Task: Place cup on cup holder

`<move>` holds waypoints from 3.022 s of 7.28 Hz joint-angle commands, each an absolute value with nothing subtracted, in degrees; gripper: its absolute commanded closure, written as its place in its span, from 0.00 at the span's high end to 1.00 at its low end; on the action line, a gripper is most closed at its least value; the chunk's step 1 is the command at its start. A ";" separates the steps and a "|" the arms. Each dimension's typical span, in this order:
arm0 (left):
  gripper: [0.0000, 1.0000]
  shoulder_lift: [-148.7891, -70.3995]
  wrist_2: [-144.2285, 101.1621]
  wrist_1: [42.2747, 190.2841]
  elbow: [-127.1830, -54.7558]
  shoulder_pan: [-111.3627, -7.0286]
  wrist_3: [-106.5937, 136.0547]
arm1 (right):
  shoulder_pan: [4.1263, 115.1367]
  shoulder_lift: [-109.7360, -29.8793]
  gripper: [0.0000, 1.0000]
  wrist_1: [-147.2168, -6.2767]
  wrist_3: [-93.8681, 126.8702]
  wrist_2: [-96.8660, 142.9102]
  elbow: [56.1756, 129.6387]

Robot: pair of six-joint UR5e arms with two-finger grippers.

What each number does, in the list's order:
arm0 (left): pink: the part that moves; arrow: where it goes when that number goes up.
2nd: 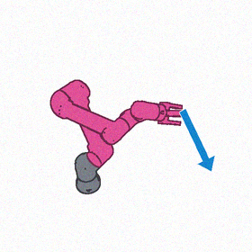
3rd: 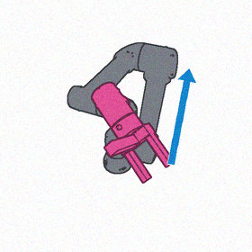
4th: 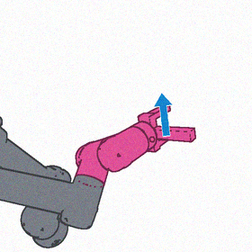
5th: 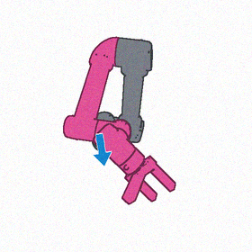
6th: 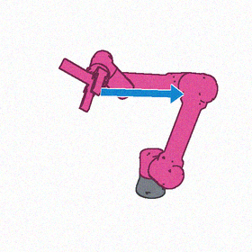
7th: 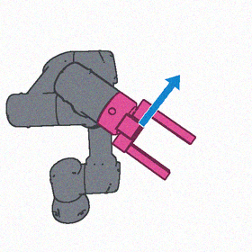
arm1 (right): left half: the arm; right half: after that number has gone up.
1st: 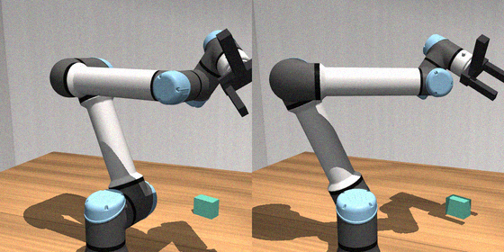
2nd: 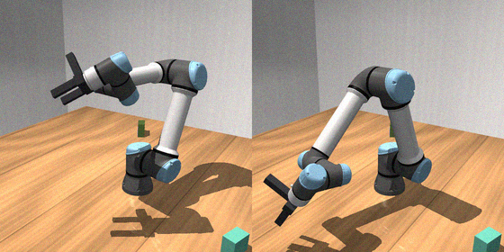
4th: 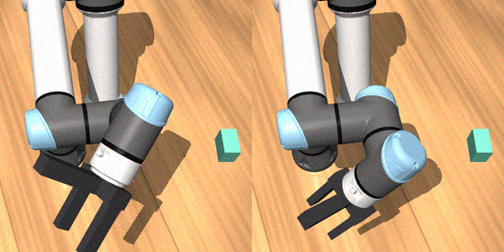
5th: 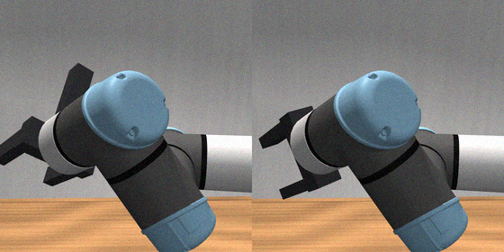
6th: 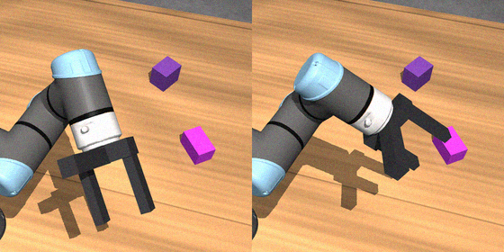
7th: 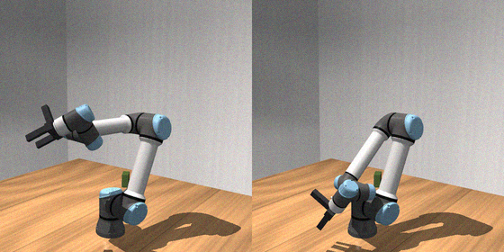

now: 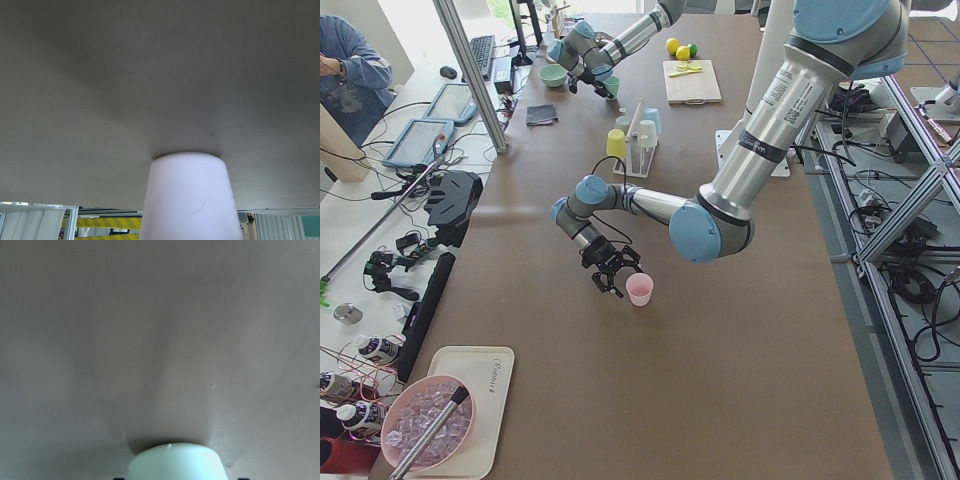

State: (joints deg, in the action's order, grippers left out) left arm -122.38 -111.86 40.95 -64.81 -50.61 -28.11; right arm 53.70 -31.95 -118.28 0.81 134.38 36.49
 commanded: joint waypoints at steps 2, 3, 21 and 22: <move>0.96 -122.17 -114.44 38.59 -61.89 -50.62 -28.04 | 57.90 -29.81 0.00 -121.27 0.79 134.82 36.91; 0.94 -122.17 -114.61 38.24 -61.70 -50.62 -28.04 | 58.70 -28.84 0.00 -121.98 0.70 135.17 37.35; 0.00 -94.33 -127.05 141.69 -107.03 -50.48 42.66 | 63.02 -56.76 0.00 -34.00 35.49 125.26 79.28; 0.00 -92.48 -125.52 146.55 -109.40 -49.49 45.32 | 61.80 -57.13 0.00 -29.05 38.73 123.16 79.28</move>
State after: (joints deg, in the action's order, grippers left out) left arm -95.05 -128.87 138.68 -106.38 -51.68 40.33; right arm 62.72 -56.00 -36.04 35.76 125.62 79.32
